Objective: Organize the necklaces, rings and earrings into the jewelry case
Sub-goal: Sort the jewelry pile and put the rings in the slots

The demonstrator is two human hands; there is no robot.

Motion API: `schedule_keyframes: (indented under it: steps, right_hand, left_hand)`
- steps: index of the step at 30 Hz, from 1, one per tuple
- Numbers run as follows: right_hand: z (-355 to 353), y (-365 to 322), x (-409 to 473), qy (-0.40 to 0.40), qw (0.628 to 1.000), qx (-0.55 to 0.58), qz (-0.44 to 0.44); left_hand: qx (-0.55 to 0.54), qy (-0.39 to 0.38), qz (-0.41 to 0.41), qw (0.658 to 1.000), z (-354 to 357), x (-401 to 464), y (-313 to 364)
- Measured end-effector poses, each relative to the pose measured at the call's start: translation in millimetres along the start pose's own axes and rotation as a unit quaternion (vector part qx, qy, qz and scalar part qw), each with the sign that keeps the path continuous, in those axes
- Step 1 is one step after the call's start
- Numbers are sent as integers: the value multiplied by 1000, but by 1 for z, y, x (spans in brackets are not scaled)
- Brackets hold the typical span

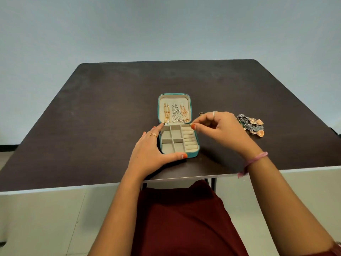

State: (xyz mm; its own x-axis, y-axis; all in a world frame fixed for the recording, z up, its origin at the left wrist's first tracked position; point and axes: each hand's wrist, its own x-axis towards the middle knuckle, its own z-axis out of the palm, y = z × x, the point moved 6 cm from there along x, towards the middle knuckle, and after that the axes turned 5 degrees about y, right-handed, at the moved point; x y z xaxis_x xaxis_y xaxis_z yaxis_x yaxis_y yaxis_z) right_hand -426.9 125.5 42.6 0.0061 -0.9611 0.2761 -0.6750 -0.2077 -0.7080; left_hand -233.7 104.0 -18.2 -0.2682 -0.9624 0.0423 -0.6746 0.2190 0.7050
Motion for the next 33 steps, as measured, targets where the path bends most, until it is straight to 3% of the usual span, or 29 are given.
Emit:
schedule_keyframes:
  steps: [5, 8, 23, 28, 33]
  right_hand:
    - [16, 0, 26, -100, 981, -166, 0]
    - [24, 0, 31, -116, 974, -196, -2]
    - [36, 0, 21, -27, 960, -279, -27]
    - [28, 0, 23, -57, 971, -229, -36]
    - [-7, 21, 23, 15, 980, -198, 12]
  left_hand:
    - [-6, 8, 9, 1000, -3, 0, 1]
    - [-7, 11, 9, 1000, -3, 1, 1]
    - [-6, 2, -2, 1000, 2, 3, -7]
    - [-7, 2, -5, 1000, 2, 3, -8]
    - [-9, 2, -5, 1000, 1, 4, -7]
